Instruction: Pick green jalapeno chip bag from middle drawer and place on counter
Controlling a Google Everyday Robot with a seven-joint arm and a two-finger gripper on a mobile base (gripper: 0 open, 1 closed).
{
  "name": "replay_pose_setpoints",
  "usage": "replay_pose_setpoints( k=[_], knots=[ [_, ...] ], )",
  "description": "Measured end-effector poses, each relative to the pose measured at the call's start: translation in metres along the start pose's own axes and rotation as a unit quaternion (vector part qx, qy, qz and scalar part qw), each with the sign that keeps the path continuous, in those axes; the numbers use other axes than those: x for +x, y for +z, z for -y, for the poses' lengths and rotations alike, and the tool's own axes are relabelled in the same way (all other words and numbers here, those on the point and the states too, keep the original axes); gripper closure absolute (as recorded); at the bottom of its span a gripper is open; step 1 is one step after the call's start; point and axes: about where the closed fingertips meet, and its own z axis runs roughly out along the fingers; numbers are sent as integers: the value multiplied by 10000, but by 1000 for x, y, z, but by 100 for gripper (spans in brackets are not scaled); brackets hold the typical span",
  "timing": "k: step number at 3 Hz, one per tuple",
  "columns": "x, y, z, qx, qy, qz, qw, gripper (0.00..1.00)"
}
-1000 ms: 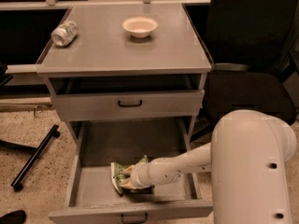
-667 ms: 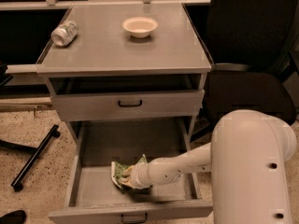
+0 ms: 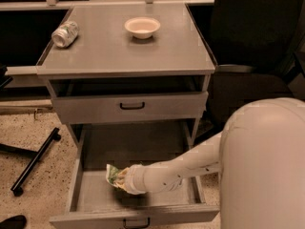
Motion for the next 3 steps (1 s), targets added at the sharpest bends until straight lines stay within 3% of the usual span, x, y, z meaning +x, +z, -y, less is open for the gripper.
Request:
replay_pose_setpoints(
  k=[1,2,3],
  knots=[
    [-40,-27,-26,84,-381,-138,9991,100],
    [-51,-57,-44,102,-1018,-502,9935,100],
    [-50,-93,-26,221,-1604,-921,9825,100]
  ],
)
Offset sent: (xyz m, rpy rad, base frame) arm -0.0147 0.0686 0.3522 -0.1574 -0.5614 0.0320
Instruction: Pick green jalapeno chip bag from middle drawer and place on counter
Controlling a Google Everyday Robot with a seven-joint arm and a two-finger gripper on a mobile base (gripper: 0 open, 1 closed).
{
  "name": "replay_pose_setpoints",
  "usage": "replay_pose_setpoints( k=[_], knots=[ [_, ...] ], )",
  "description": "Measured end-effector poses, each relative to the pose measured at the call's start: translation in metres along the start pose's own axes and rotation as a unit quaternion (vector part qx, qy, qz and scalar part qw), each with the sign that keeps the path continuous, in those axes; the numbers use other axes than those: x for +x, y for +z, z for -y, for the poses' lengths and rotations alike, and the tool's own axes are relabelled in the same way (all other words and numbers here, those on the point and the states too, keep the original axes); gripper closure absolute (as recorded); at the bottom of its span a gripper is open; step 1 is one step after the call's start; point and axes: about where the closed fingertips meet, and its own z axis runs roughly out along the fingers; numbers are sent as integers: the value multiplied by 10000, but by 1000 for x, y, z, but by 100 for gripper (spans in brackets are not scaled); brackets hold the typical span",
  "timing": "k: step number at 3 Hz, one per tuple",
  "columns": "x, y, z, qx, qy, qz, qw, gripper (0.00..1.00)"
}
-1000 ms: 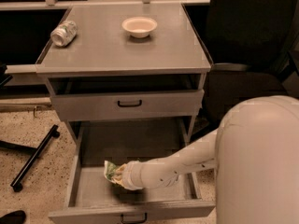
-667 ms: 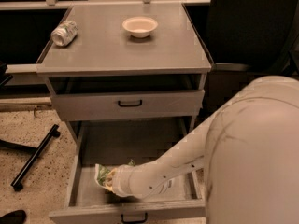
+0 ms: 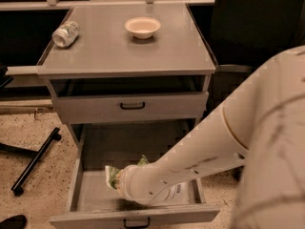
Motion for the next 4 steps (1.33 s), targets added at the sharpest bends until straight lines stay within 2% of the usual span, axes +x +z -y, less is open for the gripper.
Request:
replay_pose_setpoints(
  k=[1,2,3,4],
  knots=[
    [-9,-15,29,306,-138,-17,9994,100],
    [-9,-15,29,306,-138,-17,9994,100],
    [-20,-28,47,302,-74,173,9994,100],
    [-38,-87,127,806,-89,544,9952,100]
  ],
)
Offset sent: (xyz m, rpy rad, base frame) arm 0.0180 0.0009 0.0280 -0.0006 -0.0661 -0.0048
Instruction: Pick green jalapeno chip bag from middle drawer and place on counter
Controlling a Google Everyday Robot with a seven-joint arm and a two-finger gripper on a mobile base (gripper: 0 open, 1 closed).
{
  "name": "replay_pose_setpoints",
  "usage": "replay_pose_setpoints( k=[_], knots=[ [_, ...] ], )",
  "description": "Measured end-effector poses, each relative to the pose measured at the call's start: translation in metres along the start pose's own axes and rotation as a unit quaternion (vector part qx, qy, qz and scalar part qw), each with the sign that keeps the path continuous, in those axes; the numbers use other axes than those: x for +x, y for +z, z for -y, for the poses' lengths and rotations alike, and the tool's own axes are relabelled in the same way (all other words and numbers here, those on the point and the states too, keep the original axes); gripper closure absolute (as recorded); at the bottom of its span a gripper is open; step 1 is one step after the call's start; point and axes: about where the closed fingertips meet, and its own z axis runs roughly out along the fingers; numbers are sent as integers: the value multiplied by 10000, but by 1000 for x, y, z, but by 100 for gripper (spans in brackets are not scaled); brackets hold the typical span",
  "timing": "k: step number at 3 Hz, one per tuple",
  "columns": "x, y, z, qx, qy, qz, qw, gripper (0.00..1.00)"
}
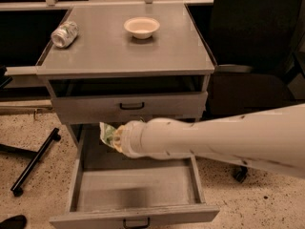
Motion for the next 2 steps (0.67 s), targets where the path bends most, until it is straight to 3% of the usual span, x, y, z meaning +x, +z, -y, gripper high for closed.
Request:
replay_pose_setpoints(
  k=[1,2],
  knots=[
    [-44,-33,94,98,-106,460,9988,100],
    [-44,-33,93,95,-108,461,9988,100]
  ],
)
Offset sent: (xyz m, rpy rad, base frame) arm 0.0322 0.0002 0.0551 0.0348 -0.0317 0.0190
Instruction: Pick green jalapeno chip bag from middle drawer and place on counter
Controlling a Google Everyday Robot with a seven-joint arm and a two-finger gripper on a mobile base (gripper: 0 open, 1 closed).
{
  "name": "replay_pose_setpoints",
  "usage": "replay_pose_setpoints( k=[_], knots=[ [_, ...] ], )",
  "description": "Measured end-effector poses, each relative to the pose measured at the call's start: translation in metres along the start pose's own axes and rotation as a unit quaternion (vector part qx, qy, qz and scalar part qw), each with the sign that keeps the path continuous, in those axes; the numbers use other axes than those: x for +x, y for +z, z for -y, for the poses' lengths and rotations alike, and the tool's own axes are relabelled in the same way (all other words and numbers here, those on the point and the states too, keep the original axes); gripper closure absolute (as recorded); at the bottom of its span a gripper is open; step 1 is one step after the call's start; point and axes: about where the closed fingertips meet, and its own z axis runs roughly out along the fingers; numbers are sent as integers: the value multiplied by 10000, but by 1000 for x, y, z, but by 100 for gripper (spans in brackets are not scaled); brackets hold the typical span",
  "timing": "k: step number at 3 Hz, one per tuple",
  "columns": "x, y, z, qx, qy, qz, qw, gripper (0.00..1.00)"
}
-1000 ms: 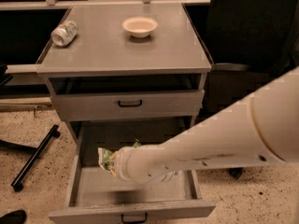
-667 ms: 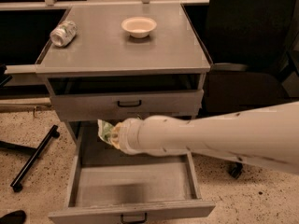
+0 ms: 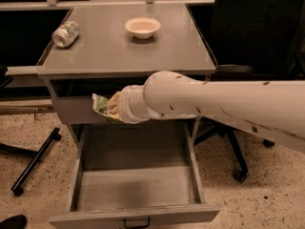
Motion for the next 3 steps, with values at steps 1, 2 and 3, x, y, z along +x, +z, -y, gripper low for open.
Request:
replay_pose_setpoints(
  k=[1,2,3],
  knots=[
    [-3,1,4,-124,8,7,9999,100],
    [-44,-12,41,-209,-124,174,9996,100],
    [-98,-23,84,-356,-530,191,9978,100]
  ],
)
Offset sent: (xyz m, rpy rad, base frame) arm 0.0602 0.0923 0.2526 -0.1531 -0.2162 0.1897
